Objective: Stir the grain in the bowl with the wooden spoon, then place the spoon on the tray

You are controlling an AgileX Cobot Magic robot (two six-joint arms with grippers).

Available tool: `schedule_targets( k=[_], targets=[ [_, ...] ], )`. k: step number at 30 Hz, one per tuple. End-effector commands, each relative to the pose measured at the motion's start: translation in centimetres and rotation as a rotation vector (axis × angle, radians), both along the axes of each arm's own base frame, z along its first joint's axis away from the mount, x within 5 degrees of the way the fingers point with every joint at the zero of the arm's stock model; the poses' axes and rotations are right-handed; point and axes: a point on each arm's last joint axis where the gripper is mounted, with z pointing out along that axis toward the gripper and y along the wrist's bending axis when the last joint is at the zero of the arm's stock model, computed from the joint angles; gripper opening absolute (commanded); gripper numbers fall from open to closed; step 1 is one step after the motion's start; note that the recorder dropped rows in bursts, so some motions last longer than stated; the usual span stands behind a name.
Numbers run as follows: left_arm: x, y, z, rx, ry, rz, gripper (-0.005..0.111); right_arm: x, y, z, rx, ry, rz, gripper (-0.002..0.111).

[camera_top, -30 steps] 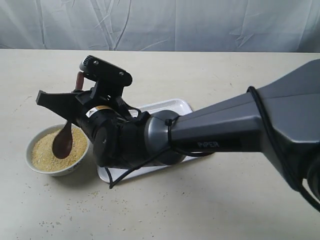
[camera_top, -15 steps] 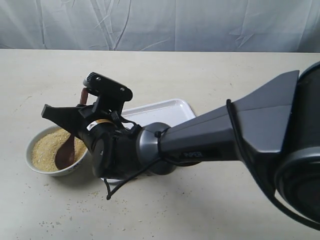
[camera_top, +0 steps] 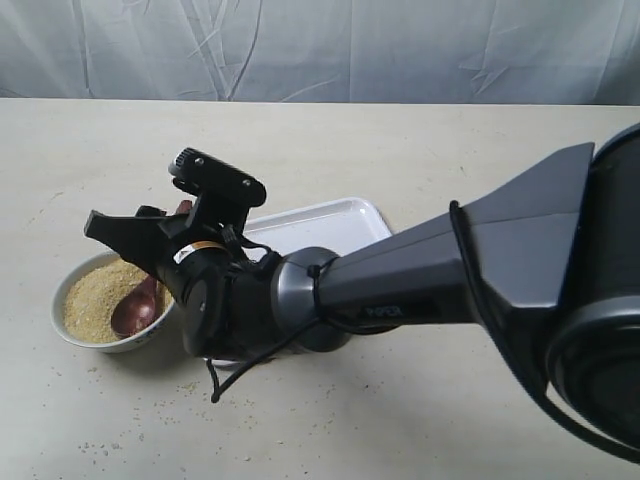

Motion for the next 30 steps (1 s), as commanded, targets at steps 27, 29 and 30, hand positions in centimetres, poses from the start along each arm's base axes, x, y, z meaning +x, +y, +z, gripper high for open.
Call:
schedule_targets(
  k=[27, 29, 30],
  targets=[
    [0.0, 0.0, -0.1, -0.003, -0.006, 0.0, 0.0, 8.3, -9.0, 6.9, -0.045, 0.321, 0.647, -0.001],
    [0.0, 0.0, -0.1, -0.003, -0.006, 0.0, 0.0, 8.8, -9.3, 6.3, 0.085, 0.333, 0.734, -0.001],
    [0.0, 0.0, -0.1, -0.003, -0.006, 0.0, 0.0, 9.0, -9.3, 6.1, 0.143, 0.329, 0.753, -0.001]
  ],
)
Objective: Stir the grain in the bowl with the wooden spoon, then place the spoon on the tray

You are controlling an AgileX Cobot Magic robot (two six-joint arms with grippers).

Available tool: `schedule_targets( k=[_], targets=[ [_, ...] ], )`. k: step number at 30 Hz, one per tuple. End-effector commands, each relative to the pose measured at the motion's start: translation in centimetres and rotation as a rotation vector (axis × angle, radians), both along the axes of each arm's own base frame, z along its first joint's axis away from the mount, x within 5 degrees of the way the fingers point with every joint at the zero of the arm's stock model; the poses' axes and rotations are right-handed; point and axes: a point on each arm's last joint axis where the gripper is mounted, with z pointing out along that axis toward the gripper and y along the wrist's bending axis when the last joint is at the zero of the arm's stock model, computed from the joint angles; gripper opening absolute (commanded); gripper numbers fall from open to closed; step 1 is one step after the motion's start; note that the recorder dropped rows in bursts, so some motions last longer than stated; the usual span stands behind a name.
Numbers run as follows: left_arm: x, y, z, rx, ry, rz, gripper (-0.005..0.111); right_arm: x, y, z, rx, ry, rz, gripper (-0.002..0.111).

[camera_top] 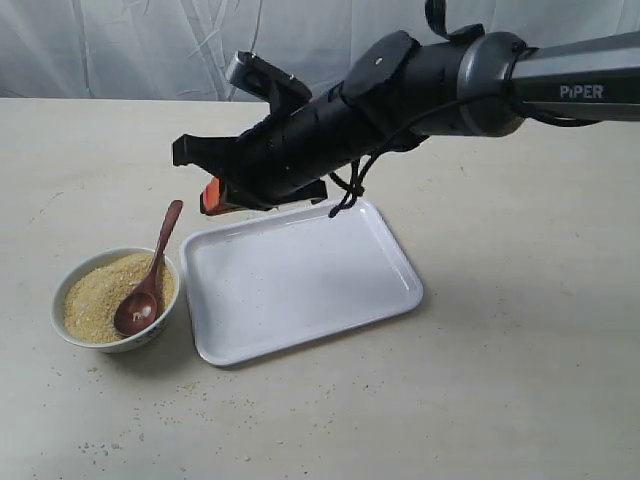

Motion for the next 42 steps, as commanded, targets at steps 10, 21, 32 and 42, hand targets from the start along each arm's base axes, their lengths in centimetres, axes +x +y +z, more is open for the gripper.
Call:
schedule_targets(
  k=[10, 21, 32, 42],
  targets=[
    [0.0, 0.0, -0.1, -0.003, -0.006, 0.0, 0.0, 2.3, 0.3, -6.1, 0.319, 0.115, 0.05, 0.045],
    [0.0, 0.0, -0.1, -0.003, -0.006, 0.0, 0.0, 3.8, 1.0, -9.2, 0.272, 0.057, 0.01, 0.049],
    [0.0, 0.0, -0.1, -0.003, -0.006, 0.0, 0.0, 4.4, 4.5, -10.0, 0.287, 0.034, 0.027, 0.049],
    [0.0, 0.0, -0.1, -0.003, -0.006, 0.0, 0.0, 4.5, 4.8, -10.6, 0.294, 0.045, 0.037, 0.032]
  ],
)
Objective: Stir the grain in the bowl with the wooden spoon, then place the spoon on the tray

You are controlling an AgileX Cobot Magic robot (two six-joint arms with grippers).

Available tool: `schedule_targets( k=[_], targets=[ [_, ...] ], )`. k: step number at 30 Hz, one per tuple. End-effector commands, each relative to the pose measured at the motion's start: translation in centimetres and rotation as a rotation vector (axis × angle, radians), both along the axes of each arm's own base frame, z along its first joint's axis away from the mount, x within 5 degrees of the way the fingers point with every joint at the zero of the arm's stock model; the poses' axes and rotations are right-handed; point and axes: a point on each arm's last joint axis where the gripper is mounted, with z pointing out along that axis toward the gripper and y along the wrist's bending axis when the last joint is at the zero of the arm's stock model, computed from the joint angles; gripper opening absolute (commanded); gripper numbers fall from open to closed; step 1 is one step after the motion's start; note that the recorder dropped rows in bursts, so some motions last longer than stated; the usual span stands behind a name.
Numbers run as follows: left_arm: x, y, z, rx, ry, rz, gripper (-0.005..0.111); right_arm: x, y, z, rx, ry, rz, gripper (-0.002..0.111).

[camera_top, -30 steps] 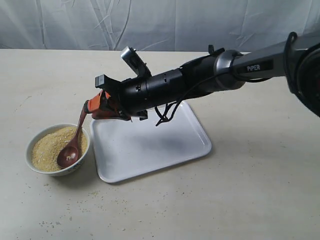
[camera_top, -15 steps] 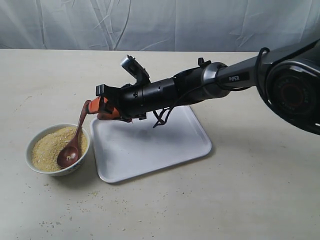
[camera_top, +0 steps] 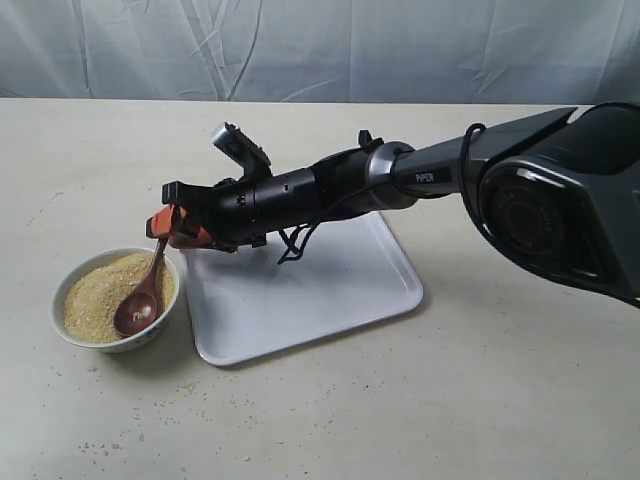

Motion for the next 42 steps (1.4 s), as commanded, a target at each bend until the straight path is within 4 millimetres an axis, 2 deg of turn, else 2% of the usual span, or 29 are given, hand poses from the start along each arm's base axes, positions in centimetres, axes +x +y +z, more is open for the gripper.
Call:
schedule_targets(
  k=[1, 5, 11, 16, 25, 26, 29, 30, 35, 39, 42],
  targets=[
    [0.0, 0.0, -0.1, -0.003, -0.006, 0.0, 0.0, 0.2, 0.1, 0.5, 0.015, -0.008, -0.003, 0.025],
    [0.0, 0.0, -0.1, -0.003, -0.006, 0.0, 0.0, 0.4, 0.2, 0.8, 0.022, -0.008, -0.007, -0.001],
    [0.0, 0.0, -0.1, -0.003, -0.006, 0.0, 0.0, 0.6, 0.1, 1.1, 0.015, 0.0, -0.036, -0.001],
    [0.0, 0.0, -0.1, -0.003, -0.006, 0.0, 0.0, 0.8, 0.1, 3.0, 0.029, -0.037, -0.047, -0.001],
    [0.0, 0.0, -0.1, -0.003, -0.006, 0.0, 0.0, 0.2, 0.4, 9.2, 0.063, -0.386, 0.042, -0.001],
    [0.0, 0.0, -0.1, -0.003, -0.006, 0.0, 0.0, -0.6, 1.0, 10.3, 0.069, -0.485, 0.089, -0.001],
    [0.0, 0.0, -0.1, -0.003, -0.006, 0.0, 0.0, -3.1, 3.0, 11.7, 0.077, -0.737, 0.227, -0.001],
    [0.0, 0.0, -0.1, -0.003, -0.006, 0.0, 0.0, -4.2, 4.0, 11.7, 0.076, -0.841, 0.288, -0.001],
    [0.0, 0.0, -0.1, -0.003, -0.006, 0.0, 0.0, -6.0, 6.4, 10.5, -0.113, -1.09, 0.324, -0.001],
    [0.0, 0.0, -0.1, -0.003, -0.006, 0.0, 0.0, -6.7, 7.2, 8.4, -0.118, -1.063, 0.365, -0.001],
    [0.0, 0.0, -0.1, -0.003, -0.006, 0.0, 0.0, -7.5, 7.7, 8.0, -0.085, -1.022, 0.387, -0.001]
  ],
)
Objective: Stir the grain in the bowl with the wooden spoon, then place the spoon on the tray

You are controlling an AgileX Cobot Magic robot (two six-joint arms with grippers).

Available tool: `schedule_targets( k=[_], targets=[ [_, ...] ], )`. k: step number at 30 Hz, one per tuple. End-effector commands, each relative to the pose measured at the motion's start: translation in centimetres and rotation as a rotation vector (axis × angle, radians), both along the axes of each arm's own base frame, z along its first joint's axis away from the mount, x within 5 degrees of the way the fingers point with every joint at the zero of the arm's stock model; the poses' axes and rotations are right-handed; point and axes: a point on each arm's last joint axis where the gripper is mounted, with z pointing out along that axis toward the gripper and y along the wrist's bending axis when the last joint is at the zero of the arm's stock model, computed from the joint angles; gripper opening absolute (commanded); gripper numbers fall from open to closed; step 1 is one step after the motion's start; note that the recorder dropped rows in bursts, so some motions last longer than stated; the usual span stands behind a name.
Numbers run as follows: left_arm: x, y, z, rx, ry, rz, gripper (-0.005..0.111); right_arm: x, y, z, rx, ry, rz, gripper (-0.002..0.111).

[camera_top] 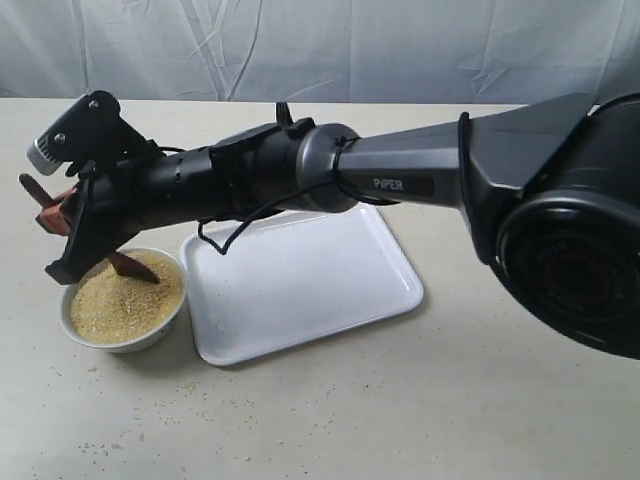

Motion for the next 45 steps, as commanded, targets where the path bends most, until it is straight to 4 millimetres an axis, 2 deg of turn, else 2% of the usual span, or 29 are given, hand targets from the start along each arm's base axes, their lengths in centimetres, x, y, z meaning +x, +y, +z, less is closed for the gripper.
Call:
schedule_targets(
  k=[1, 6, 14, 18, 24, 27, 31, 34, 37, 41, 45],
  targets=[
    [0.0, 0.0, -0.1, -0.003, -0.006, 0.0, 0.0, -0.9, 0.5, -0.5, 0.004, 0.038, 0.024, -0.001],
    [0.0, 0.0, -0.1, -0.003, -0.006, 0.0, 0.0, -1.3, 0.6, 0.4, 0.037, 0.07, 0.051, -0.001],
    [0.0, 0.0, -0.1, -0.003, -0.006, 0.0, 0.0, -1.6, 0.2, 4.2, 0.092, 0.021, 0.051, -0.001],
    [0.0, 0.0, -0.1, -0.003, -0.006, 0.0, 0.0, -1.9, 0.3, 4.3, 0.111, 0.078, 0.064, -0.001],
    [0.0, 0.0, -0.1, -0.003, -0.006, 0.0, 0.0, -2.1, 0.2, 4.1, 0.118, 0.167, 0.052, -0.001],
    [0.0, 0.0, -0.1, -0.003, -0.006, 0.0, 0.0, -2.1, 0.2, 2.8, 0.08, 0.207, 0.051, -0.001],
    [0.0, 0.0, -0.1, -0.003, -0.006, 0.0, 0.0, -1.6, 0.4, -0.1, 0.004, 0.209, 0.015, -0.001],
    [0.0, 0.0, -0.1, -0.003, -0.006, 0.0, 0.0, -1.1, 0.3, -0.4, -0.009, 0.2, -0.033, -0.001],
    [0.0, 0.0, -0.1, -0.003, -0.006, 0.0, 0.0, -1.1, 0.2, 1.0, 0.03, 0.21, -0.042, -0.001],
    [0.0, 0.0, -0.1, -0.003, -0.006, 0.0, 0.0, -1.4, -0.1, 3.8, 0.077, 0.179, -0.029, -0.001],
    [0.0, 0.0, -0.1, -0.003, -0.006, 0.0, 0.0, -0.4, -0.8, 5.9, 0.079, 0.119, -0.173, -0.001]
  ],
)
